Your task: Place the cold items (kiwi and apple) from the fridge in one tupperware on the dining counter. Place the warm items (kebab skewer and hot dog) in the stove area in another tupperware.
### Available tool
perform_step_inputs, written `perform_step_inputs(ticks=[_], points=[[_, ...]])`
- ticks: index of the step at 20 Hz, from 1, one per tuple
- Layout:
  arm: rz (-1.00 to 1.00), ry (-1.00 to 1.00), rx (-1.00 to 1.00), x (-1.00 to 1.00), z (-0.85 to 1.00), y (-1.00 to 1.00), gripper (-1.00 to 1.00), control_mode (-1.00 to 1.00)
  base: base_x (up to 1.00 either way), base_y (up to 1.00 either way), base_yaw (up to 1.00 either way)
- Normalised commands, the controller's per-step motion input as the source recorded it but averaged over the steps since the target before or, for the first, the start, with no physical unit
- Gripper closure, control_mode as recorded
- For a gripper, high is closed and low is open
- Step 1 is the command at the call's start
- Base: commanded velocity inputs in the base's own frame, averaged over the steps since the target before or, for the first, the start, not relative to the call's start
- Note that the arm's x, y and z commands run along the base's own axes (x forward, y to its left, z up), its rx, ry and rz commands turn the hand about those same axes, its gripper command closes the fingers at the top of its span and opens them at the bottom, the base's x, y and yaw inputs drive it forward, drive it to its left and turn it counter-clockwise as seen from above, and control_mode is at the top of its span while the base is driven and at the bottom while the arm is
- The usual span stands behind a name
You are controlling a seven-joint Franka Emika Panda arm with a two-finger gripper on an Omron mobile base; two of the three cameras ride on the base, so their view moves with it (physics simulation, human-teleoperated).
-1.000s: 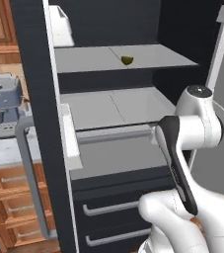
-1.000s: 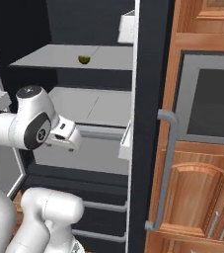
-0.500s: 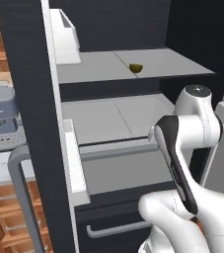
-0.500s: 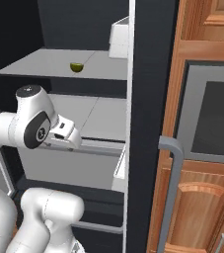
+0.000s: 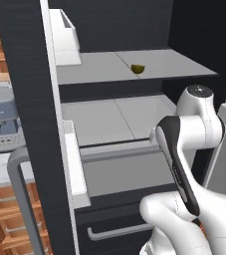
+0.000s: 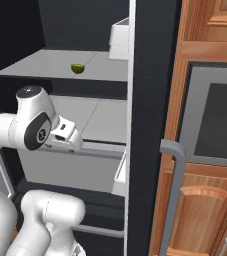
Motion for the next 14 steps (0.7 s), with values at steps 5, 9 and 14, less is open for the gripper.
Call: perform_step_inputs(ticks=[5, 9, 14], points=[[0.0, 0.0, 0.0, 0.0, 0.0, 0.0, -1.0, 1.0, 0.62, 0.0, 0.07], [0.19, -0.18, 0.04, 0.22, 0.46, 0.0, -1.0, -1.0, 0.0, 0.0, 0.0], [0.0, -0.16, 0.0, 0.35, 0.74, 0.04, -1.0, -1.0, 0.0, 0.0, 0.0]])
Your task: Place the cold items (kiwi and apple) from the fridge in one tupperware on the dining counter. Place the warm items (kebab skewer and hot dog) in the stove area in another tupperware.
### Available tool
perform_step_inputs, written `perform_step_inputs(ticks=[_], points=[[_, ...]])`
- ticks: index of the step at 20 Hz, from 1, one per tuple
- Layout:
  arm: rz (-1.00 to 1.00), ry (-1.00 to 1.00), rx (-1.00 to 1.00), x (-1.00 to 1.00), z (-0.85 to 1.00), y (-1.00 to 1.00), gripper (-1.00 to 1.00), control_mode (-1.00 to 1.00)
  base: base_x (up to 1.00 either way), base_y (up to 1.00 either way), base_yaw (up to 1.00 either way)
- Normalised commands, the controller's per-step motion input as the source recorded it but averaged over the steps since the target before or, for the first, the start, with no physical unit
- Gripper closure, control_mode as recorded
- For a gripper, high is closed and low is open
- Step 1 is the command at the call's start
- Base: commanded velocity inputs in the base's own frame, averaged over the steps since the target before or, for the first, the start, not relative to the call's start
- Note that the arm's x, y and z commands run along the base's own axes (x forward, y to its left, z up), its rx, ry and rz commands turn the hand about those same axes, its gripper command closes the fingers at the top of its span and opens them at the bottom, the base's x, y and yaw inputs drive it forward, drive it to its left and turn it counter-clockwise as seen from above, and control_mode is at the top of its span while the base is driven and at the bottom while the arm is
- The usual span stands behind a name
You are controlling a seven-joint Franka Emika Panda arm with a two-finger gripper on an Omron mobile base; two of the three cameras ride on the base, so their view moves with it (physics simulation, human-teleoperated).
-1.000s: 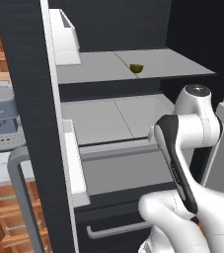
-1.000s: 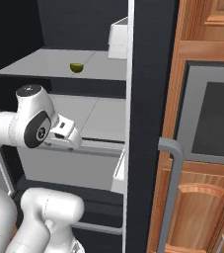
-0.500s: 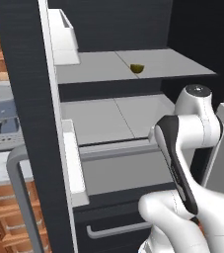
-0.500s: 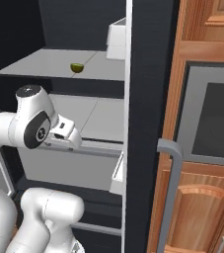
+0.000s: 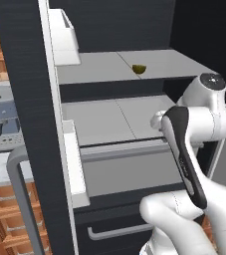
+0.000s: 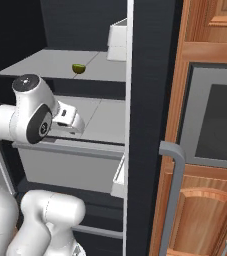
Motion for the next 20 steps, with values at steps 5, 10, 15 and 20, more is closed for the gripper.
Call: perform_step_inputs(ticks=[5, 10, 15, 20], points=[[-0.02, 0.0, -0.09, 0.62, 0.72, 0.19, -1.0, -1.0, 0.0, 0.0, 0.0], [0.0, 0.0, 0.0, 0.8, 0.72, 0.12, -1.0, -1.0, 0.0, 0.0, 0.0], [-0.05, 0.0, 0.0, 0.74, 0.43, 0.11, -1.0, -1.0, 0.0, 0.0, 0.0], [-0.13, 0.0, -0.02, 0.42, 0.05, 0.02, -1.0, -1.0, 0.0, 0.0, 0.0]])
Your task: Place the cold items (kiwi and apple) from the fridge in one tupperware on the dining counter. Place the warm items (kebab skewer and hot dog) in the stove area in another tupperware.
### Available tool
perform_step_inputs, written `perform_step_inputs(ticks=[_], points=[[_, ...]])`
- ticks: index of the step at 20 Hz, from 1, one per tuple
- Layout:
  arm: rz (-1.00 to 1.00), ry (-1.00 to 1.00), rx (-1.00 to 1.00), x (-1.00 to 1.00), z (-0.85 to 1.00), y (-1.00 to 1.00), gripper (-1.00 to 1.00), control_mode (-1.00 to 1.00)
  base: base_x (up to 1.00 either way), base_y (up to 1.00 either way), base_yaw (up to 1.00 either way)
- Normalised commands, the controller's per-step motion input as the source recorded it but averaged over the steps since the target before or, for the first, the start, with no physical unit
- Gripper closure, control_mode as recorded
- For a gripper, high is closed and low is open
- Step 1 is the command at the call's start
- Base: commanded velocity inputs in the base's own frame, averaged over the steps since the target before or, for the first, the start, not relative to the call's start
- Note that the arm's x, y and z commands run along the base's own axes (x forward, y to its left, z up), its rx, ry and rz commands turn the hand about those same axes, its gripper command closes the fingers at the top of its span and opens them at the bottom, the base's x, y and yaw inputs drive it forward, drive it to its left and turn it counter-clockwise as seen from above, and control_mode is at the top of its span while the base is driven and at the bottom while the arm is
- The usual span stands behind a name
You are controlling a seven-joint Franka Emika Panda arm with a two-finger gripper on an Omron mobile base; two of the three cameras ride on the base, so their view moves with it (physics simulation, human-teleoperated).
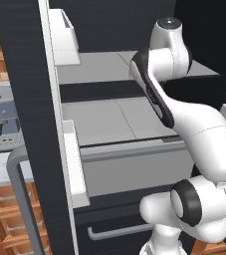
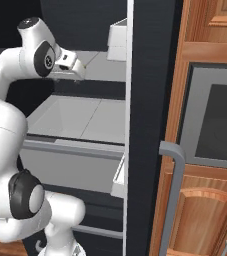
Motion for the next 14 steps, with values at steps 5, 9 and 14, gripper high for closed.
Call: perform_step_inputs(ticks=[5, 9, 14], points=[[-0.01, 0.0, 0.0, 0.46, 0.0, 0.0, -1.0, -1.0, 0.0, 0.0, 0.0], [0.0, 0.0, 0.0, 0.56, 0.0, 0.0, -1.0, -1.0, 0.0, 0.0, 0.0], [0.0, 0.0, 0.0, 0.56, 0.0, 0.0, -1.0, -1.0, 0.0, 0.0, 0.0]])
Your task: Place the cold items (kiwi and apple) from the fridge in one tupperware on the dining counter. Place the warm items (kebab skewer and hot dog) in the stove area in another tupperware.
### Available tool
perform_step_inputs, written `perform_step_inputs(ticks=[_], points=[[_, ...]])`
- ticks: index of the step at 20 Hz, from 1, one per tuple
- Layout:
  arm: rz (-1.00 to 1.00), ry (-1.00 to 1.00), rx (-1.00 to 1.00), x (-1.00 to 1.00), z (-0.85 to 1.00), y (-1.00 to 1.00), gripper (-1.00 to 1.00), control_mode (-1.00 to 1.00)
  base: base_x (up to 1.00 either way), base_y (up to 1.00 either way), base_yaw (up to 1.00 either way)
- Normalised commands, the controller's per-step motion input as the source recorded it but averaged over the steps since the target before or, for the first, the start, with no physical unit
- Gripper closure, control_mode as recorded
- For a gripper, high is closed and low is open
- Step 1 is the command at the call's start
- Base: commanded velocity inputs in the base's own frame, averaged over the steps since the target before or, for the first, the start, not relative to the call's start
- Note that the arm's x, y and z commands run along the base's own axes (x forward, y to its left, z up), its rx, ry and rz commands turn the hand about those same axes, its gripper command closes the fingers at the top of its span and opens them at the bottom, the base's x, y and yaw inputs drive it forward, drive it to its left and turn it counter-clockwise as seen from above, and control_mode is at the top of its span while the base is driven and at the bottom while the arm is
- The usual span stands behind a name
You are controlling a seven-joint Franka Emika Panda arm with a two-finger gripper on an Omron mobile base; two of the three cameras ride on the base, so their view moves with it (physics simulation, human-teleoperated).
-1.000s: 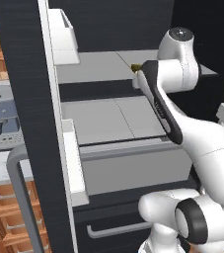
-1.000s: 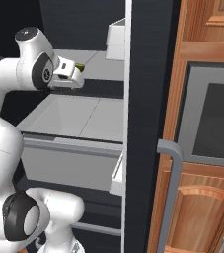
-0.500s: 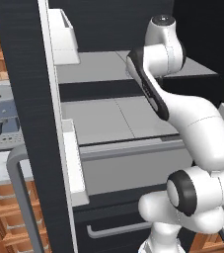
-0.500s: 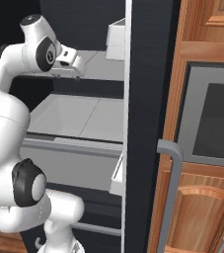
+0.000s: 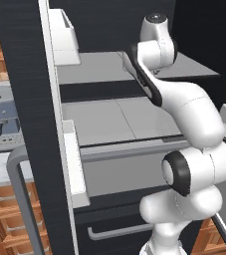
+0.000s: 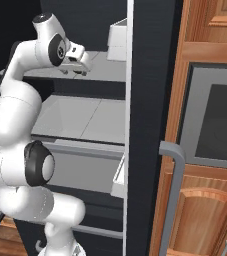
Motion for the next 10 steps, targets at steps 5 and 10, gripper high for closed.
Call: perform_step_inputs(ticks=[5, 10], points=[[0.0, 0.0, 0.0, 0.53, 0.0, 0.0, -1.0, -1.0, 0.0, 0.0, 0.0], [0.0, 0.0, 0.0, 0.42, 0.0, 0.0, -1.0, -1.0, 0.0, 0.0, 0.0]])
